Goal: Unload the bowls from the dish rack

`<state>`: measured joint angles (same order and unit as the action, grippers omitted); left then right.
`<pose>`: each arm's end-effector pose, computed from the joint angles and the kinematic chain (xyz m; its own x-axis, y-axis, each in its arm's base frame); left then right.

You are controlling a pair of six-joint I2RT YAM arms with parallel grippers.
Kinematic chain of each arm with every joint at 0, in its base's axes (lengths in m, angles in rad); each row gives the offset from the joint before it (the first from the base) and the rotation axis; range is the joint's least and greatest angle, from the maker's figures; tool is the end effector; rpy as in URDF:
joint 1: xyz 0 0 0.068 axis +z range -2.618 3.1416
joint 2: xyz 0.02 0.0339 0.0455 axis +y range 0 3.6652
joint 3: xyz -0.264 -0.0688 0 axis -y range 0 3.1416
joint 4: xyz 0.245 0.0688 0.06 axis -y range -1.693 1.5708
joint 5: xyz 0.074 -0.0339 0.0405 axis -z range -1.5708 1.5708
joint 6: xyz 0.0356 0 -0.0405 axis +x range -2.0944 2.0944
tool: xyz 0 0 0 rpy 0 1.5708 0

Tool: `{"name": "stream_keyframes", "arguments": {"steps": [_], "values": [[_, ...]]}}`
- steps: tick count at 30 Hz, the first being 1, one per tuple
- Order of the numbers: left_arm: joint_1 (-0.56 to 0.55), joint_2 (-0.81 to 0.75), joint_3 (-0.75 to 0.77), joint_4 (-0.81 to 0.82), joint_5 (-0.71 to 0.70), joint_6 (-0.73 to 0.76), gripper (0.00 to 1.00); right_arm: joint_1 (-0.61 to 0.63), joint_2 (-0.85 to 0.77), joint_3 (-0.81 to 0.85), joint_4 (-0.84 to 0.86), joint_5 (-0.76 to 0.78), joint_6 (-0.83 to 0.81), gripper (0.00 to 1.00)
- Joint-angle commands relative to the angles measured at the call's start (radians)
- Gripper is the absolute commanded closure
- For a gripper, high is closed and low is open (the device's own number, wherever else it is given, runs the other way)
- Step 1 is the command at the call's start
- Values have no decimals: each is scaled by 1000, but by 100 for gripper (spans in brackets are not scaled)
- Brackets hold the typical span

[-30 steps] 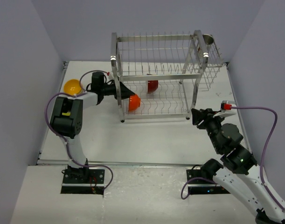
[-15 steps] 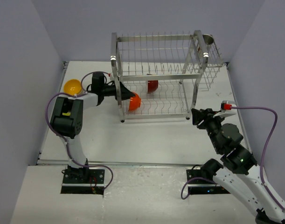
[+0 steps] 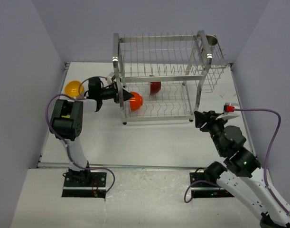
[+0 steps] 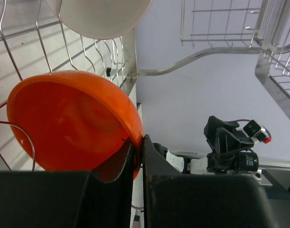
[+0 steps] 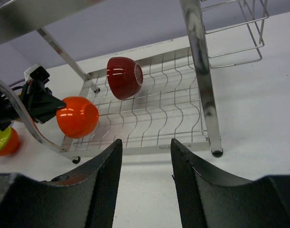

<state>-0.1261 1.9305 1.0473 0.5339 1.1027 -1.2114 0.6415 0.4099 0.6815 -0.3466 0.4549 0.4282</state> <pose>0.3922 -0.0818 0.1785 -0.9513 -0.3051 -0.0446 -0.0053 0.1606 -0.9870 0.0923 0.0494 0.3343 -0.1321 0.3669 -0.9208 -0.1447 0.9119 0.3841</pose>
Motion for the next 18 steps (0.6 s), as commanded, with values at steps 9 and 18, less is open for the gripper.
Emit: {"name": "stream_keyframes", "arguments": {"steps": [9, 18], "values": [[54, 119, -104, 966, -18, -611, 100, 4, 38, -8, 34, 8, -12, 53], [56, 114, -50, 965, -1, -605, 100, 4, 50, -17, 46, 13, -14, 53]]}}
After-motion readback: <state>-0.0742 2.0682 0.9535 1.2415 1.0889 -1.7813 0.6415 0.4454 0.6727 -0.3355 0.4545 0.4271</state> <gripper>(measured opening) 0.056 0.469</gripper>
